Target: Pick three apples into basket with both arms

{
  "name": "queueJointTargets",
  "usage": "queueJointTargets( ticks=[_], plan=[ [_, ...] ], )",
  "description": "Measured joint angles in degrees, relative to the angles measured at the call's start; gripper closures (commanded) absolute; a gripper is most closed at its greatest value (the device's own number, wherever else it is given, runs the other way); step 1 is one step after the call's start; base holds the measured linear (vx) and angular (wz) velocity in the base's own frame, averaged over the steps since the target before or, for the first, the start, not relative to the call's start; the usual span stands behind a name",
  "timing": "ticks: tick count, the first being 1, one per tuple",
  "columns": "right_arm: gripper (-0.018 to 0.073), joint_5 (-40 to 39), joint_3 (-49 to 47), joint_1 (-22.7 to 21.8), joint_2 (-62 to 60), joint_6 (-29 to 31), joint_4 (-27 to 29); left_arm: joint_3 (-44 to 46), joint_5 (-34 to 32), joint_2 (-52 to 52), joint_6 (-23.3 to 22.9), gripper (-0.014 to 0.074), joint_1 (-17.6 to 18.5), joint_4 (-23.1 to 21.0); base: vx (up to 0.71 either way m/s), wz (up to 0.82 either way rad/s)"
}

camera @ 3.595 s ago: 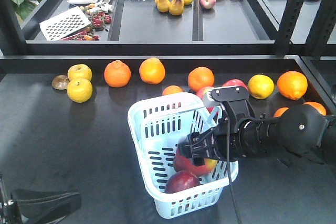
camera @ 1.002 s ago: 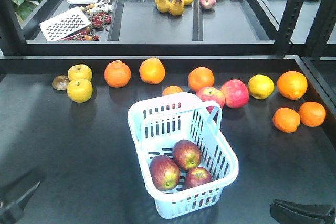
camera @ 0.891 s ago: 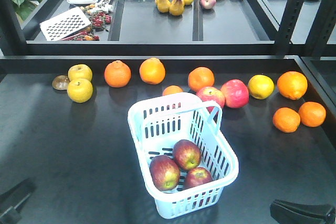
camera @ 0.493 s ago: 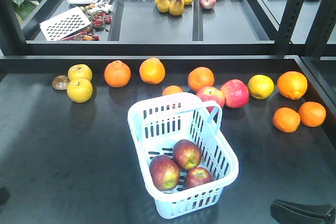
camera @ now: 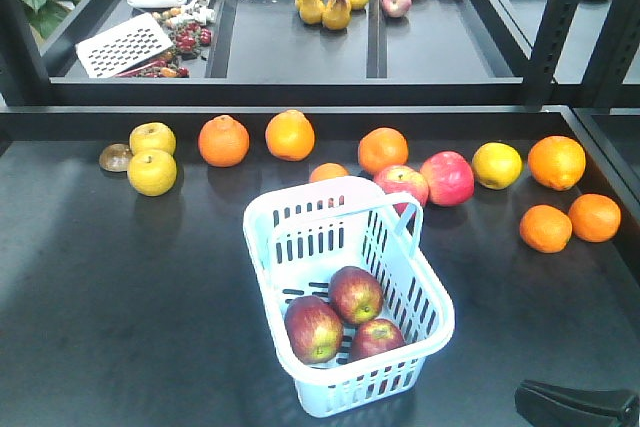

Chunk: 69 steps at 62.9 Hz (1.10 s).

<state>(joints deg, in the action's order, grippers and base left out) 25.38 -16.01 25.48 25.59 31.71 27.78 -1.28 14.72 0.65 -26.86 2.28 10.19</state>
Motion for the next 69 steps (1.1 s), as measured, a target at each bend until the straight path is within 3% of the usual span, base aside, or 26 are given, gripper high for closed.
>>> queueJointTargets(
  ticks=[11, 19, 69],
  plan=[
    [0.0568, 0.0, 0.0, 0.0, 0.0, 0.0, 0.0, 0.0, -7.3, 0.0, 6.0, 0.0603, -0.1, 1.2, 0.00, 0.00],
    [0.0568, 0.0, 0.0, 0.0, 0.0, 0.0, 0.0, 0.0, -8.5, 0.0, 8.3, 0.0603, -0.1, 1.5, 0.00, 0.00],
    [0.0568, 0.0, 0.0, 0.0, 0.0, 0.0, 0.0, 0.0, -7.2, 0.0, 8.7, 0.0603, -0.1, 1.6, 0.00, 0.00]
  ],
)
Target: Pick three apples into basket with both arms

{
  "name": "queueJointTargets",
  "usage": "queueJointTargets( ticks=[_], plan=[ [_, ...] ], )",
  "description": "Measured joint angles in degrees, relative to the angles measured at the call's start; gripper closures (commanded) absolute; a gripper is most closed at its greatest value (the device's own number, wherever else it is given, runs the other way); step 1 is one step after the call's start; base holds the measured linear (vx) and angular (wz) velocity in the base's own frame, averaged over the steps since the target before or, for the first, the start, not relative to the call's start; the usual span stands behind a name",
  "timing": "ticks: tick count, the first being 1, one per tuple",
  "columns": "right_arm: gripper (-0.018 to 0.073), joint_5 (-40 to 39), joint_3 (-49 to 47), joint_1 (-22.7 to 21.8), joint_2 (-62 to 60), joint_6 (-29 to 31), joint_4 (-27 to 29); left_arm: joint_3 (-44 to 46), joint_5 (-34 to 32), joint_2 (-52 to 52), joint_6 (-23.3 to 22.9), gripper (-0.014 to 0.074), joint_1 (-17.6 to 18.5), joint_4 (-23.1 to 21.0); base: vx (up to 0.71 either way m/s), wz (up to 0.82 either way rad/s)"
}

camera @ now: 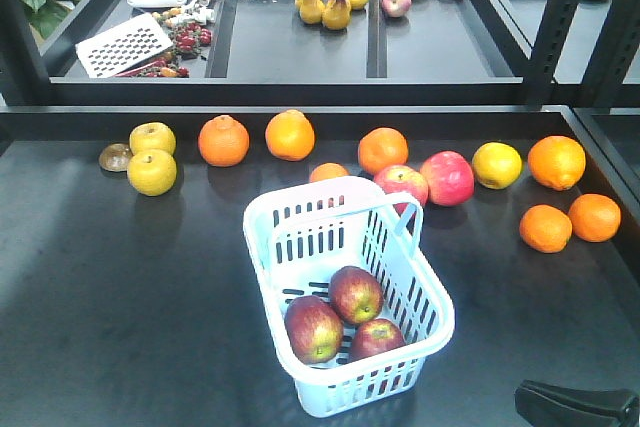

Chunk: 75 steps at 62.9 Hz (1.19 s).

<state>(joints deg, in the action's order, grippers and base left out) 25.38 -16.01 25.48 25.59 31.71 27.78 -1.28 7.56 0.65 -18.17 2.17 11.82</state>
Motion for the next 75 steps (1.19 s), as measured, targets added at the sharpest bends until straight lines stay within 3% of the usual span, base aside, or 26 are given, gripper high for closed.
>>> queueJointTargets(
  ticks=[26, 32, 43, 54, 64, 75],
  plan=[
    [0.0568, -1.2, 1.1, 0.0, -0.5, -0.3, -1.1, 0.0, 0.0, 0.0, 0.0, 0.0603, 0.0, 0.0, 0.00, 0.00],
    [0.0568, -6.3, 4.2, 0.0, -2.7, -6.6, -3.8, 0.0, 0.1, 0.0, 0.0, 0.0603, 0.0, 0.0, 0.00, 0.00],
    [0.0568, -15.0, 12.7, -0.8, -9.1, -23.6, -15.1, 0.0, 0.1, 0.0, 0.0, 0.0603, 0.0, 0.0, 0.00, 0.00],
    [0.0568, -15.1, 16.8, -9.3, -16.6, -32.5, -20.6, 0.0, 0.1, 0.0, 0.0, 0.0603, 0.0, 0.0, 0.00, 0.00],
    [0.0568, -14.0, 17.5, -17.3, -24.0, -33.9, -24.8, 0.0, 0.2, 0.0, 0.0, 0.0603, 0.0, 0.0, 0.00, 0.00],
    [0.0568, -13.3, 17.5, -22.1, -26.2, -34.0, -27.8, 0.0, 0.3, 0.0, 0.0, 0.0603, 0.0, 0.0, 0.00, 0.00]
  ],
)
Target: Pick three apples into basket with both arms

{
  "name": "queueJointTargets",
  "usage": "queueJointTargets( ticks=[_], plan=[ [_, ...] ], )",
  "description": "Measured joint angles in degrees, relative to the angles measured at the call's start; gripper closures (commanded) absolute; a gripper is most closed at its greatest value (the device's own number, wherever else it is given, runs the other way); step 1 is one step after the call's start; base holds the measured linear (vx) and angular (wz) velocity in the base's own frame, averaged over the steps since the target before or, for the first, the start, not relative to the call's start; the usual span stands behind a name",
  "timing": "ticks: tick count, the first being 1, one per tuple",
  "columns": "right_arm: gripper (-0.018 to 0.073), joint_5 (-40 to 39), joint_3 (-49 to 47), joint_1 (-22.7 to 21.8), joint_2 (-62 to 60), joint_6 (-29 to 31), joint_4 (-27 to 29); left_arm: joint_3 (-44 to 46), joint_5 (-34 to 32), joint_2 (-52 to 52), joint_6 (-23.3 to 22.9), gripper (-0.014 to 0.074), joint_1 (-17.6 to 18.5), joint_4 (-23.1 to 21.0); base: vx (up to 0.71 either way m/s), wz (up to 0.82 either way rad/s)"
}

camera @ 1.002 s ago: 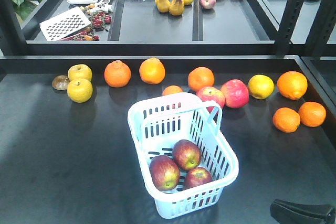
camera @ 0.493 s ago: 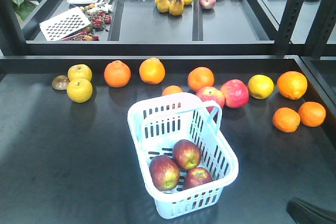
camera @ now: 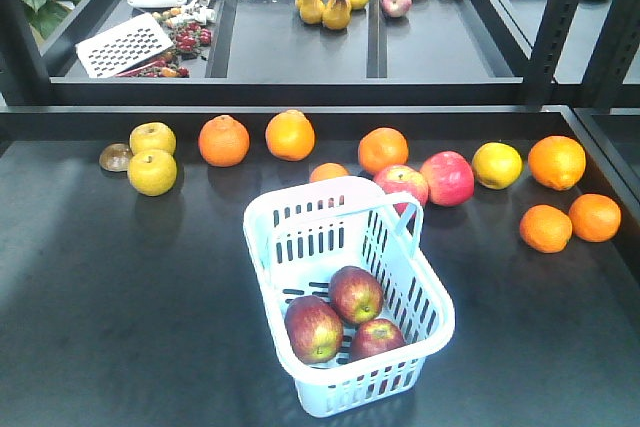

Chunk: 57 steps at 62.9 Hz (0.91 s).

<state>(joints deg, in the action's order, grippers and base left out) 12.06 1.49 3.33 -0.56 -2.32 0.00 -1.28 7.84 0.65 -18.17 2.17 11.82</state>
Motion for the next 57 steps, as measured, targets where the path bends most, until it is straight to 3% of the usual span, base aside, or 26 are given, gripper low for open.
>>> queueJointTargets(
  ticks=[10, 26, 57],
  plan=[
    [0.0568, -0.5, 0.0, -2.2, -0.1, -1.0, -1.8, 0.0, 0.0, 0.0, 0.0, 0.0603, 0.0, 0.0, 0.00, 0.00],
    [0.0568, -7.1, 0.2, -2.3, -0.1, -8.8, -7.5, 0.0, 0.0, 0.0, 0.0, 0.0603, 0.0, 0.0, 0.00, 0.00],
    [0.0568, -7.3, 0.2, -2.3, -0.1, -9.5, -8.0, 0.0, 0.0, 0.0, 0.0, 0.0603, 0.0, 0.0, 0.00, 0.00]
  ],
)
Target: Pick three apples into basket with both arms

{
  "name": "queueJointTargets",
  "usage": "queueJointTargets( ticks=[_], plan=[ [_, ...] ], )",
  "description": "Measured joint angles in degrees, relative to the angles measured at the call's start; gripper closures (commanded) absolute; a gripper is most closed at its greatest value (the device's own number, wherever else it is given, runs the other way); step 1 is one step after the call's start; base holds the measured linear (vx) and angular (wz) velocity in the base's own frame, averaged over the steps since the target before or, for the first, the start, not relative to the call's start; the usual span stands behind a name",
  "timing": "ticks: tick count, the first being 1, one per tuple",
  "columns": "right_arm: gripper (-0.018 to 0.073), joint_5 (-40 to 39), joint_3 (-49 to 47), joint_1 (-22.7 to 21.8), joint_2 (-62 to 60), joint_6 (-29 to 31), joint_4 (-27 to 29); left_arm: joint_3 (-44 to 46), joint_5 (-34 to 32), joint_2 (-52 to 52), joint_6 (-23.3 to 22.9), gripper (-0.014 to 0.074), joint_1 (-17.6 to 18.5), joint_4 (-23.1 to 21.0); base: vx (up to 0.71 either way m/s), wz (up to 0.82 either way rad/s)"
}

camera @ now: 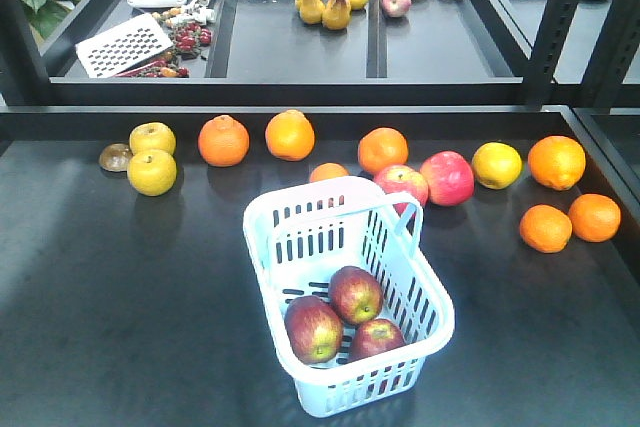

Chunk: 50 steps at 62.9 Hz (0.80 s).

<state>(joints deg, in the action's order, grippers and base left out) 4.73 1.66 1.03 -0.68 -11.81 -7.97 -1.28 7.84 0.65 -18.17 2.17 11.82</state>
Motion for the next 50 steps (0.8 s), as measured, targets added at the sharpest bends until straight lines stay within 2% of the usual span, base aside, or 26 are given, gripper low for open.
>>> queueJointTargets(
  ticks=[50],
  plan=[
    [0.0568, 0.0, 0.0, 0.0, 0.0, 0.0, 0.0, 0.0, 0.0, 0.0, 0.0, 0.0603, 0.0, 0.0, 0.00, 0.00]
  ],
)
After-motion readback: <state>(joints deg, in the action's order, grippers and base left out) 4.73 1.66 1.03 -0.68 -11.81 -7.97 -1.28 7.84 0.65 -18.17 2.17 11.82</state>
